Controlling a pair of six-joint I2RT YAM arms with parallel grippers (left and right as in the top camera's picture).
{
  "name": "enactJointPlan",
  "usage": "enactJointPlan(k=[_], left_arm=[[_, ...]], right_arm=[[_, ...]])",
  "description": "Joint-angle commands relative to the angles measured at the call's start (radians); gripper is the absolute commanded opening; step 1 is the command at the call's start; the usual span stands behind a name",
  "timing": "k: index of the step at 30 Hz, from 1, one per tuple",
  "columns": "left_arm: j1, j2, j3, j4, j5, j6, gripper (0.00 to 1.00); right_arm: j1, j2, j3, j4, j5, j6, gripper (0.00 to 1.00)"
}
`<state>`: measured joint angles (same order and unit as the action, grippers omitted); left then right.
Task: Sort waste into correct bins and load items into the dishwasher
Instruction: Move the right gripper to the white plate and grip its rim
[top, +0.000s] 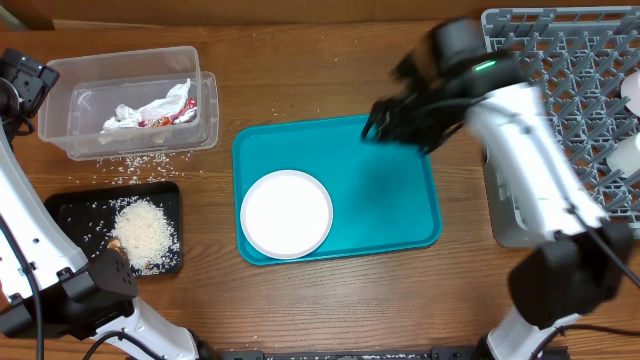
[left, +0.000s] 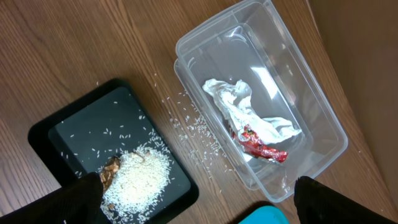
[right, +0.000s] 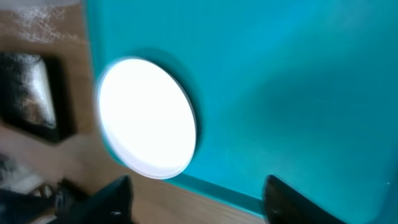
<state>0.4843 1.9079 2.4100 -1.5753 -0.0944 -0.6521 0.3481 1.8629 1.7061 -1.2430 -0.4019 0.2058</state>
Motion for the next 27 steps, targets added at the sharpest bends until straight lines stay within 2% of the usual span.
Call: enactJointPlan(k=[1, 3, 9, 21, 24, 27], left_arm=[[-0.008, 0.002, 0.002, 0.002, -0.01, -0.006, 1.0], [-0.008, 0.002, 0.002, 0.002, -0.01, -0.006, 1.0], [-0.007, 0.002, 0.002, 0.002, -0.01, -0.006, 1.0], [-0.007, 0.002, 0.002, 0.002, -0.01, -0.006, 1.0], [-0.007, 0.002, 0.002, 0.002, -0.01, -0.006, 1.0], [-0.007, 0.002, 0.002, 0.002, -0.01, -0.006, 1.0]], right_arm=[[0.139, 0.002, -0.157, 0.113, 0.179, 0.192, 0.54], [0.216, 0.002, -0.257, 0.219, 0.227, 0.29, 0.49], [0.326, 0.002, -0.395, 0.405, 0.23, 0.376, 0.49], [0.35, 0.097, -0.398, 0.456, 0.288, 0.594, 0.49], [0.352, 0.133, -0.398, 0.468, 0.288, 0.607, 0.48], [0.352, 0.152, -0.398, 0.472, 0.289, 0.607, 0.4]])
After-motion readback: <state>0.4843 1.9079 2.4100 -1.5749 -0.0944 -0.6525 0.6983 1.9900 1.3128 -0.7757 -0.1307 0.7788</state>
